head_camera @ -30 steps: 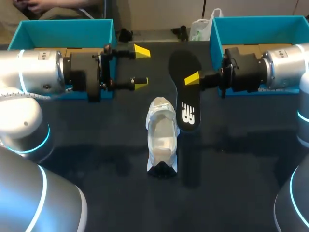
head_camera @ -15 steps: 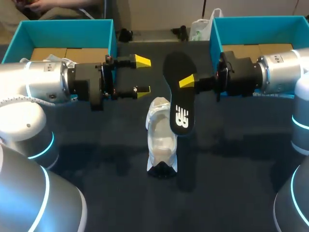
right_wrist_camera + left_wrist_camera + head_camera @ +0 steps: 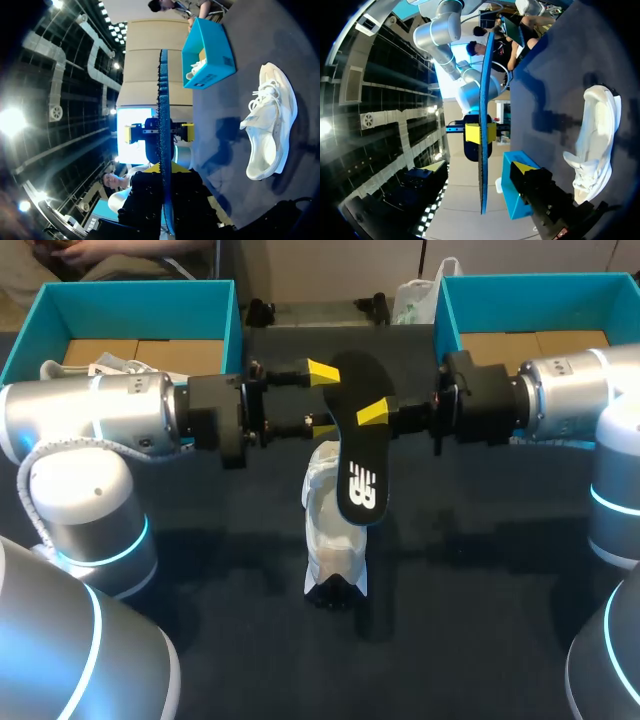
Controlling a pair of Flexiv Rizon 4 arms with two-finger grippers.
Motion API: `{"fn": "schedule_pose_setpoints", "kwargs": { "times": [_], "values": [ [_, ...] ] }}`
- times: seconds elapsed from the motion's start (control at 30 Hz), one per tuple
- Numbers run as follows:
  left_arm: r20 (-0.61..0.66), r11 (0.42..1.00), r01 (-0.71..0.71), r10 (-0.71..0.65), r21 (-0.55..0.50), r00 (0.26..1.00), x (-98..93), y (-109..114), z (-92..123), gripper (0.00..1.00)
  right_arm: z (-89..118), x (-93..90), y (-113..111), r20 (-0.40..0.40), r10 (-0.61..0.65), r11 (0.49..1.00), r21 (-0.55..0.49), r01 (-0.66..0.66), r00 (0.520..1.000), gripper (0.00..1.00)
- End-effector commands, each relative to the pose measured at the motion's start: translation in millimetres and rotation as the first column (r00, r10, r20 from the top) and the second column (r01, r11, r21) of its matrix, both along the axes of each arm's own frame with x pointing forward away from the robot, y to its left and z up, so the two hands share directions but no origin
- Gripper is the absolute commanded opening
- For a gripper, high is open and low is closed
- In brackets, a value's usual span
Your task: Take the shoe out of the shoebox, open the shoe tongue, remove and reinsert the insole, then place the shoe into the shoebox
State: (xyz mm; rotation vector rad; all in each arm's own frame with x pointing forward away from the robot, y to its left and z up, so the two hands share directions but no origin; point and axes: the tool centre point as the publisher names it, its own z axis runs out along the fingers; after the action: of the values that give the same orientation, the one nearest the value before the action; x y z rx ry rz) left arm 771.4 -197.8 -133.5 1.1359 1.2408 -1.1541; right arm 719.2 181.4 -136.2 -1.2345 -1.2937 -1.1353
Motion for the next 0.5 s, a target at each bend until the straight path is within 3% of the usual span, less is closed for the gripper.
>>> {"fn": "schedule_pose_setpoints", "kwargs": {
  "times": [0.03,0.07,0.2,0.5],
  "values": [
    [-0.005,1.0,-0.005,0.005,-0.009,1.0,7.5,-17.1,-2.7,0.61,-1.4,0.1,5.7,0.002,-0.006,1.0,0.004,0.006,1.0,0.0],
    [-0.009,1.0,-0.007,0.007,-0.009,1.0,7.6,-19.1,-3.6,0.5,-1.5,0.0,6.1,0.002,-0.006,1.0,0.004,0.006,1.0,0.0],
    [-0.019,1.0,-0.008,0.008,-0.006,1.0,6.1,-24.4,-6.0,0.42,-1.6,0.0,7.0,0.004,-0.013,1.0,0.009,0.013,1.0,0.0],
    [-0.049,1.0,-0.015,0.014,-0.019,0.999,-2.2,-31.9,-8.3,0.37,-3.1,2.4,7.4,0.004,-0.019,1.0,0.012,0.019,1.0,0.0]
  ]
}}
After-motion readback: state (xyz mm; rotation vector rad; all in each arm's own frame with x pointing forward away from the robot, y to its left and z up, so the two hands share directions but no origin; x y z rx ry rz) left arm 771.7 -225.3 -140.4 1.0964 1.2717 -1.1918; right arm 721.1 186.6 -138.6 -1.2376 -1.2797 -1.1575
